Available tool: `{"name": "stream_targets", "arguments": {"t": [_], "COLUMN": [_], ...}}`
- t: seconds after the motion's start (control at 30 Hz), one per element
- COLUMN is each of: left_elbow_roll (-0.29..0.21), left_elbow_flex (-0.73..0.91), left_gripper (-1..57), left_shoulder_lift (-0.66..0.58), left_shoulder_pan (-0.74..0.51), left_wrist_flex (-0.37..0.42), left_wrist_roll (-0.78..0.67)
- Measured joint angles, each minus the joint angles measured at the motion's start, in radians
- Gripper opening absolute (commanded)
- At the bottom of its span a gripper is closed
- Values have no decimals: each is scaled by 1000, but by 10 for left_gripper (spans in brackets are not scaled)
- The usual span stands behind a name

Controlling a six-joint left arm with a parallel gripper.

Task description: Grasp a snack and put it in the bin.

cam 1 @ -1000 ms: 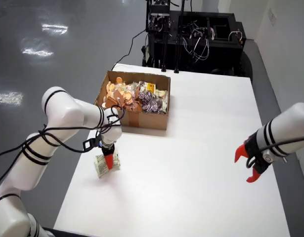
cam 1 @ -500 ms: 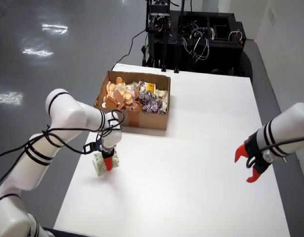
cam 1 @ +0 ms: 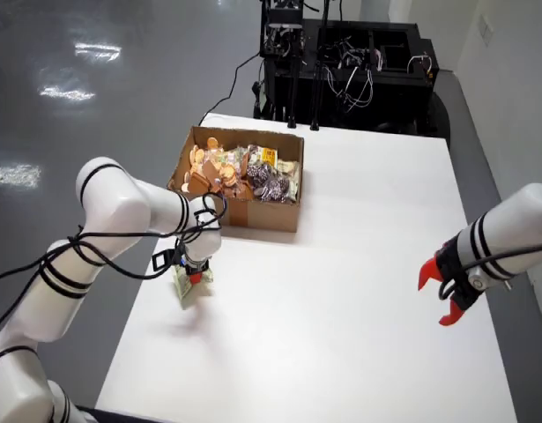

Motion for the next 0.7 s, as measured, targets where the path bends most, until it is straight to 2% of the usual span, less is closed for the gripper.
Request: {"name": "stream_targets", "arguments": {"t": [0.43,0.7], "left_elbow_roll": [-3,2], "left_elbow_flex": [-6,-162], "left_gripper": [-3,-4], "left_shoulder_lift": [-96,-103], "left_shoulder_pan": [-68,-102], "left_wrist_flex": [36,75], "left_wrist_roll": [8,183]}}
